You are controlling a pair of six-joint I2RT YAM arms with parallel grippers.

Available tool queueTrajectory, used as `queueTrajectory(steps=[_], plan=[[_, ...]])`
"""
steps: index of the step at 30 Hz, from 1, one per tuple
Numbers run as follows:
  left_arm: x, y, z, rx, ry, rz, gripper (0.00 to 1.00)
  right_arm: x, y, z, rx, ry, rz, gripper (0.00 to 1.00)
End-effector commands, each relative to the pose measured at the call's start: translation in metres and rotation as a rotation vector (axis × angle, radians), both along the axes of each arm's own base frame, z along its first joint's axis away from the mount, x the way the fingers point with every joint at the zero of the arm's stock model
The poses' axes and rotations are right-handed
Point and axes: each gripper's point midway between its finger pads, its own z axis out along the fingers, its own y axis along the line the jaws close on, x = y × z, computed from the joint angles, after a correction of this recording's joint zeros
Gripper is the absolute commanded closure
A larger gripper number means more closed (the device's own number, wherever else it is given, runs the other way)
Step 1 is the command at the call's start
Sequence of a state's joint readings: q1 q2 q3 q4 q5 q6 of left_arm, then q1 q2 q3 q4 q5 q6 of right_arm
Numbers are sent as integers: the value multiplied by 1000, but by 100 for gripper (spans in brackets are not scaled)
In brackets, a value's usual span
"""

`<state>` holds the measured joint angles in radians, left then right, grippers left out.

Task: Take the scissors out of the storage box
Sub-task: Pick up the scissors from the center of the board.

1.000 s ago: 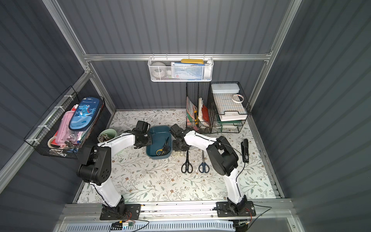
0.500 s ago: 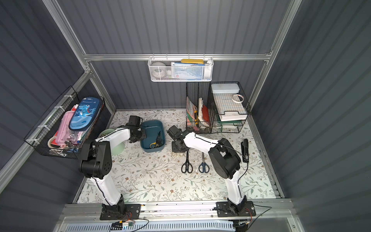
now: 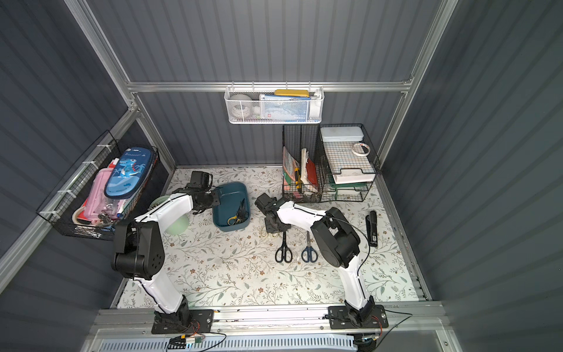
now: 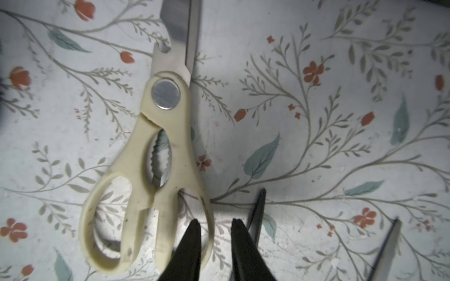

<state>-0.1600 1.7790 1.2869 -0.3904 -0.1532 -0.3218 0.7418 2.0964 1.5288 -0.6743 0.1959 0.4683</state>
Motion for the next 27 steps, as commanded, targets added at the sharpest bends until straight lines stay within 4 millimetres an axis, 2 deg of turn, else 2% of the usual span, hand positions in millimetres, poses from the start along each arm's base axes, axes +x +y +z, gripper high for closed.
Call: queueTrajectory(steps=[1, 5, 10, 13, 16, 19, 22, 27], plan=[[0, -5, 16, -17, -17, -25, 73, 1, -1, -6, -19, 19, 13, 74], [1, -6, 18, -20, -22, -27, 73, -2, 0, -19, -25, 47, 11, 77], [1, -4, 18, -9, -18, -21, 73, -5, 2, -28, -15, 72, 0, 91], [0, -5, 15, -11, -10, -21, 73, -5, 4, -17, 12, 62, -14, 98], [1, -5, 16, -16, -16, -21, 73, -9, 8, 3, 69, 49, -23, 100], [2, -6, 19, -21, -22, -21, 73, -20, 16, 23, 128, 23, -17, 100], [3, -7, 20, -26, -25, -24, 73, -42, 28, 36, 140, 19, 32, 100], [4, -9, 19, -34, -24, -31, 73, -83, 45, 31, 109, 51, 101, 100]])
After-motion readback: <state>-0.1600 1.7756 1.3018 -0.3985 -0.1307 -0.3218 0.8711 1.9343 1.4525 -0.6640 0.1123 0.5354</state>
